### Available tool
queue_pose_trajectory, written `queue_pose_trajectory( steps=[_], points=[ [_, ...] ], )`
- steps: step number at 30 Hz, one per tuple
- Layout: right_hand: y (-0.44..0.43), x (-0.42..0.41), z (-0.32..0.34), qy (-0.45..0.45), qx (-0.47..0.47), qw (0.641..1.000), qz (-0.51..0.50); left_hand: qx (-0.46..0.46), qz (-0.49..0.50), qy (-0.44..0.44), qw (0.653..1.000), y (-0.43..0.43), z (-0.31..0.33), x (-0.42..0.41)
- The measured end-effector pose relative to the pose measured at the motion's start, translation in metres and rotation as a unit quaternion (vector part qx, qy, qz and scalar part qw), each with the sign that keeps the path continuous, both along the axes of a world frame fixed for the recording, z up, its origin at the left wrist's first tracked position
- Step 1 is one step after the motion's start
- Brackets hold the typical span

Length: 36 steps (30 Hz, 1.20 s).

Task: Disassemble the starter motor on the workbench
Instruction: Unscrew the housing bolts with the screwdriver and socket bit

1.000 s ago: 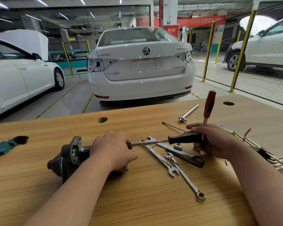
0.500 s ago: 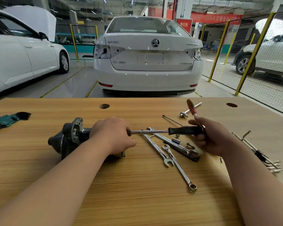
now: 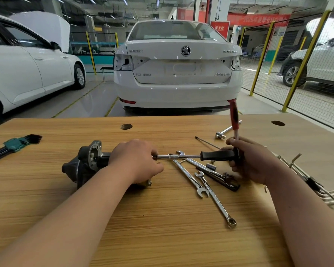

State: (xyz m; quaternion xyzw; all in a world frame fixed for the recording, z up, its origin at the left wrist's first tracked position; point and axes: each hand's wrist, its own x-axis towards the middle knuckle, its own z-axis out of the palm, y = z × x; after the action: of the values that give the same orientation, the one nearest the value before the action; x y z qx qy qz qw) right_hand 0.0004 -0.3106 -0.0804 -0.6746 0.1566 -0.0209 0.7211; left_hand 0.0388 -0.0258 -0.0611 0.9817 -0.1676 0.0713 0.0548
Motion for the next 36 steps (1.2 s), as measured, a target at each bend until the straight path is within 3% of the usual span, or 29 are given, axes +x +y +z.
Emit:
queue_pose_trajectory(
  steps=[8,12,21,31,36],
  points=[
    [-0.0012,-0.0038,0.0018,-0.012,0.008,0.999,0.031,0.081,-0.025,0.032,0.996,-0.0002,0.0069,0.0015],
    [-0.0022,-0.0041,0.0022,0.02,0.025,0.999,0.023,0.056,-0.01,0.024,0.998,-0.0004,0.0061,0.0002],
    [-0.0057,-0.0005,0.0021,0.083,-0.035,0.996,0.016,0.031,-0.002,0.026,0.999,-0.002,0.0064,-0.0007],
    [-0.0059,0.0038,0.002,0.078,0.118,0.99,-0.015,0.019,-0.009,0.007,1.0,-0.0013,0.0017,-0.0002],
    [-0.0001,0.0028,0.0,0.072,0.056,0.996,-0.019,0.006,-0.018,-0.009,1.0,0.0012,-0.0009,0.0004]
  ],
)
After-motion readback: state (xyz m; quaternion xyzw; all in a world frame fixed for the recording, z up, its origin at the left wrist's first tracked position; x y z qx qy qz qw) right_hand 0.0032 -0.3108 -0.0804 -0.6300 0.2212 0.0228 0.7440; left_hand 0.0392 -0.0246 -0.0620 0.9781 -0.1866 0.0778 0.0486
